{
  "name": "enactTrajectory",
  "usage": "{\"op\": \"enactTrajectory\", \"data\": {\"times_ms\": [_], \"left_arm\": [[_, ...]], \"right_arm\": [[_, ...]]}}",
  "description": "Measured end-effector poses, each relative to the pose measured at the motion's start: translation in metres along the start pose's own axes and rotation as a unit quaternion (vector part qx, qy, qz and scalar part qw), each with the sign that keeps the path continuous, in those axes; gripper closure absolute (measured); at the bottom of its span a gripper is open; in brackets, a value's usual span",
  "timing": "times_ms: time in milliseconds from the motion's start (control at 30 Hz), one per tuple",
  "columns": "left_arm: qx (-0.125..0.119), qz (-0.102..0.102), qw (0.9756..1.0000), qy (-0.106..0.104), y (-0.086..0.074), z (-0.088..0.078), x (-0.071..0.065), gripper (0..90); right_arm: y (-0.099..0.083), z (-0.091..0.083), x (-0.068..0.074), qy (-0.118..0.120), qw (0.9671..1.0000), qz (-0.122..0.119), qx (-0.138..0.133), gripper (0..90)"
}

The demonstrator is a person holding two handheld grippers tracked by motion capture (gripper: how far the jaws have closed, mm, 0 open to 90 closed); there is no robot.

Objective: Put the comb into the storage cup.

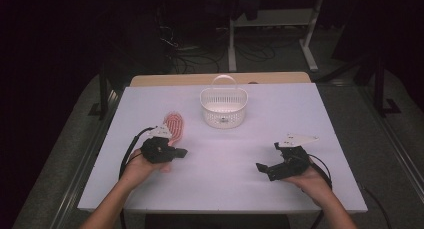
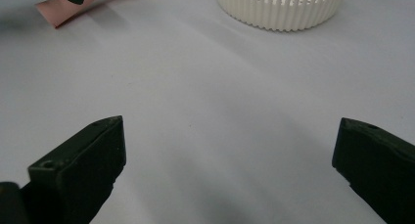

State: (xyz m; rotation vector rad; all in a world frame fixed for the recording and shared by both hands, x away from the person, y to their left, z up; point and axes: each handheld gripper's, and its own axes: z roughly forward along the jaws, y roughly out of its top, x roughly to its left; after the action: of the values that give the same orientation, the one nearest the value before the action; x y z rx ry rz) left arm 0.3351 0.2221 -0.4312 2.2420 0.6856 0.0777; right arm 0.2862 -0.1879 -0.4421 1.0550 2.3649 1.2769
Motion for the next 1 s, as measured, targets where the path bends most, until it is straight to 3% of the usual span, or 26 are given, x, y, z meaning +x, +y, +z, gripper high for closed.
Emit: {"op": "enactTrajectory", "data": {"times_ms": [367, 1000], "left_arm": [[0.04, 0.011, 0.9991, 0.004, -0.009, 0.003, -0.004, 90.0], [0.081, 0.011, 0.9964, 0.021, -0.019, 0.001, -0.001, 90.0]], "right_arm": [[0.0, 0.001, 0.001, 0.0, 1.0, -0.001, 0.003, 0.0], [0.0, 0.001, 0.002, 0.0, 1.0, -0.004, 0.006, 0.0]]}}
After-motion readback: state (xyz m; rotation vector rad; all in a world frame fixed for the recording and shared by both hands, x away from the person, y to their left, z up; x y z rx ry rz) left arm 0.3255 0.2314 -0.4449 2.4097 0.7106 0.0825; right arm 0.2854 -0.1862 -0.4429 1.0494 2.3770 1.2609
